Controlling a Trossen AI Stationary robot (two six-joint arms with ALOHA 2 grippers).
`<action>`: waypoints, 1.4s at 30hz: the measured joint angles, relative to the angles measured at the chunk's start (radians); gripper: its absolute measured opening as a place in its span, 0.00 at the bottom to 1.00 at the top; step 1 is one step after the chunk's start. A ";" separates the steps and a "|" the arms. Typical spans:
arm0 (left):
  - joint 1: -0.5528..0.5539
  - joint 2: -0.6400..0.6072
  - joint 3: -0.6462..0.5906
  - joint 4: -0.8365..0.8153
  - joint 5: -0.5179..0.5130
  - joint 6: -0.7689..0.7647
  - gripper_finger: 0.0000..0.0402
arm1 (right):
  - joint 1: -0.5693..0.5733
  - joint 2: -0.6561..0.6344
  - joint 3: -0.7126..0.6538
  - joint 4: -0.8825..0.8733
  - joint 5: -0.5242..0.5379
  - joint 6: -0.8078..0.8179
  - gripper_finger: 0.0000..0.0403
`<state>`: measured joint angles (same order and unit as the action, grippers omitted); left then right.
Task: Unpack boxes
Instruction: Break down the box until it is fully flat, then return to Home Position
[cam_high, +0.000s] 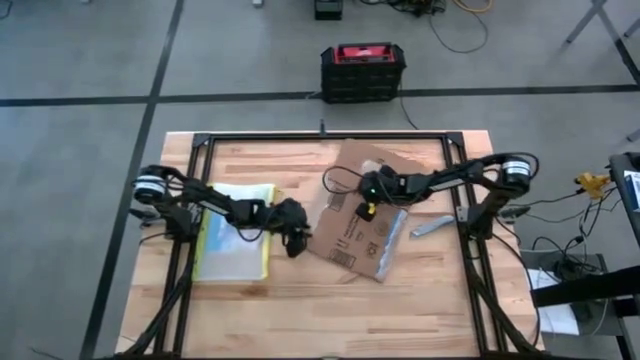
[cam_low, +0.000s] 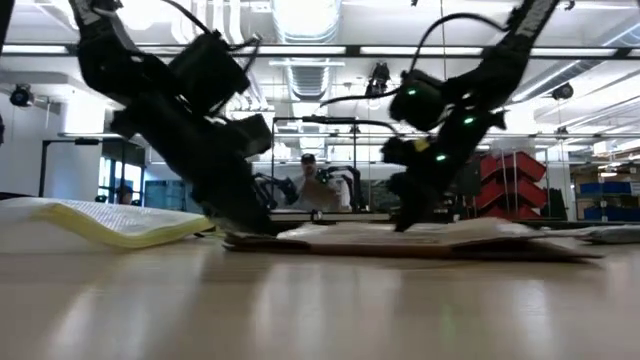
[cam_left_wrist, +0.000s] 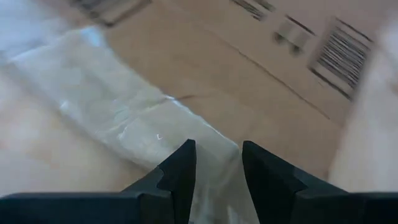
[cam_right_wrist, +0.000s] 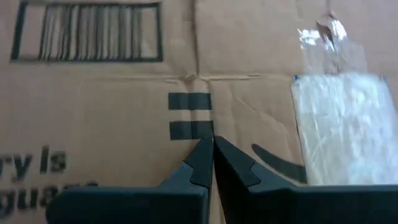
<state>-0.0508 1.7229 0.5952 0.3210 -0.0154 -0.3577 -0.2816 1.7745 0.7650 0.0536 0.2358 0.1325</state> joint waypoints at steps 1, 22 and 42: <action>-0.021 -0.011 -0.008 -0.002 -0.001 -0.010 0.30 | 0.004 0.020 0.018 0.027 -0.006 -0.012 0.00; -0.188 -0.457 -0.294 0.392 -0.132 0.069 0.30 | 0.092 -0.448 -0.152 0.194 -0.276 -0.170 0.00; 0.127 -0.764 -0.533 0.454 -0.104 0.080 0.30 | 0.094 -1.325 -0.704 0.243 -0.400 0.001 0.00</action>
<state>0.0763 0.9589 0.0624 0.7753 -0.1192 -0.2773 -0.1875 0.4499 0.0605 0.2966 -0.1638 0.1330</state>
